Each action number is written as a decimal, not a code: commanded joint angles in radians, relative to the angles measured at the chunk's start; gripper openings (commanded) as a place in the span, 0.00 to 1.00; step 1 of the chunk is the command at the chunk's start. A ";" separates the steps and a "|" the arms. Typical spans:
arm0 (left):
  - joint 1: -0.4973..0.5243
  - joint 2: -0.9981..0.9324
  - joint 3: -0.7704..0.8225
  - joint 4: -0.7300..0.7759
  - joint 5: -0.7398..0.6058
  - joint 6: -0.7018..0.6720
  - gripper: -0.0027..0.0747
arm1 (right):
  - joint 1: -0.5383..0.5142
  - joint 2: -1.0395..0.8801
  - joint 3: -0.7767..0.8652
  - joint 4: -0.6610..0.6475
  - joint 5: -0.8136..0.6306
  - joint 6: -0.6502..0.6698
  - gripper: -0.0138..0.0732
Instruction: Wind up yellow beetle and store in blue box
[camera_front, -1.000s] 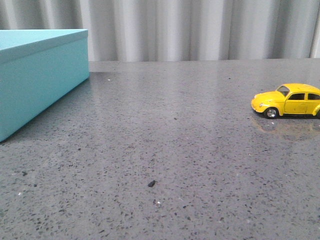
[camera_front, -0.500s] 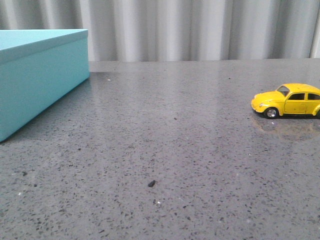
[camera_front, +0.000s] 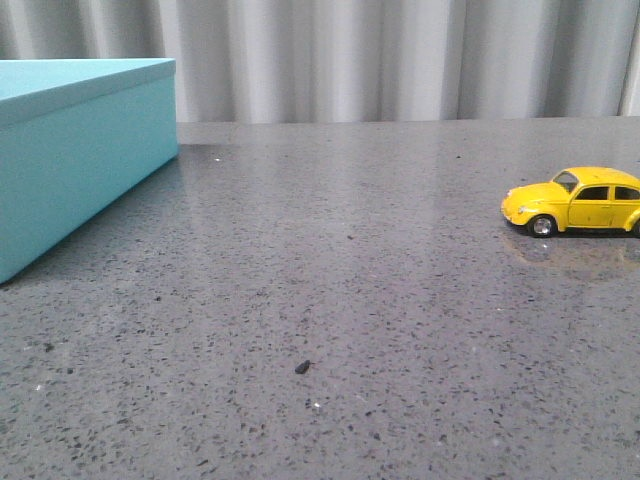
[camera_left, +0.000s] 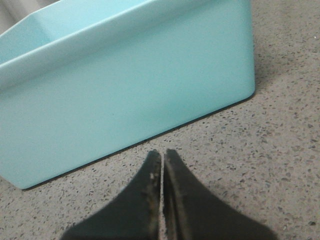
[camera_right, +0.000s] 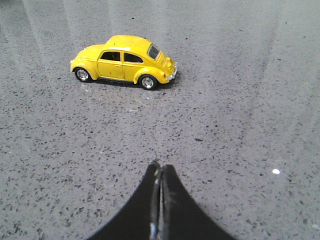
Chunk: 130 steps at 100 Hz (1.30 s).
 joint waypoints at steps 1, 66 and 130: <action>-0.003 -0.034 0.026 -0.013 -0.054 -0.008 0.01 | -0.007 -0.020 0.031 0.000 -0.039 -0.010 0.10; -0.003 -0.034 0.026 0.023 -0.064 -0.008 0.01 | -0.007 -0.020 0.031 0.012 -0.317 -0.008 0.10; -0.003 -0.034 0.026 -0.285 -0.417 -0.008 0.01 | -0.007 -0.020 0.031 0.049 -0.315 -0.007 0.10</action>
